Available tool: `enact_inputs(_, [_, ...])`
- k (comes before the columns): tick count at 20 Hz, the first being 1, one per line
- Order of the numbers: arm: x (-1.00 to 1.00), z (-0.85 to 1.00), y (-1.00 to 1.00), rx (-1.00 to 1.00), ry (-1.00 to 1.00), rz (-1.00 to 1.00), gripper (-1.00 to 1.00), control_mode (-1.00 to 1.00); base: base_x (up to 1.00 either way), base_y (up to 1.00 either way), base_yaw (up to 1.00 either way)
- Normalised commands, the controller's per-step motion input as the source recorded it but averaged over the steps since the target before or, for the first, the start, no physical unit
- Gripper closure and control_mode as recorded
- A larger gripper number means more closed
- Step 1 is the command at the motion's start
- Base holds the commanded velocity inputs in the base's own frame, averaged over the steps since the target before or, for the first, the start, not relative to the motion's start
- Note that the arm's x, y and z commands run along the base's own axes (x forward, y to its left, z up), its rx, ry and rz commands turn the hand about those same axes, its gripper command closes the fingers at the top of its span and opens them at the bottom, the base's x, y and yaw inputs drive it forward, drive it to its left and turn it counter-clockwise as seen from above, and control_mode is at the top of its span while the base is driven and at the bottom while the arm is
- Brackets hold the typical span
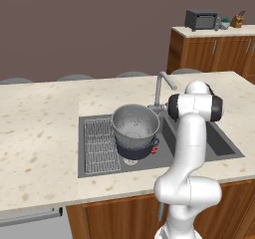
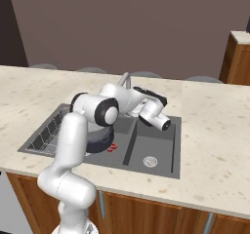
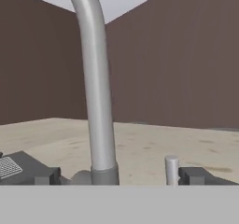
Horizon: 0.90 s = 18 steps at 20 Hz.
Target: Pick the pot and colander and place them in the sink. Then turn on the water.
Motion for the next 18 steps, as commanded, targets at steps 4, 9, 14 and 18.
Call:
enact_inputs(4, [0.2,-0.08,0.0,0.0,0.0,0.0,-1.0,-1.0,0.0,0.0,0.0])
enact_inputs(9, [0.22,-0.06,0.0,0.0,0.0,0.0,-1.0,-1.0,0.0,0.0,0.0])
enact_inputs(14, [0.22,-0.05,0.0,0.0,0.0,0.0,-1.0,-1.0,0.0,0.0,0.0])
enact_inputs(18, [0.23,-0.06,0.0,0.0,0.0,0.0,-1.0,-1.0,0.0,0.0,0.0])
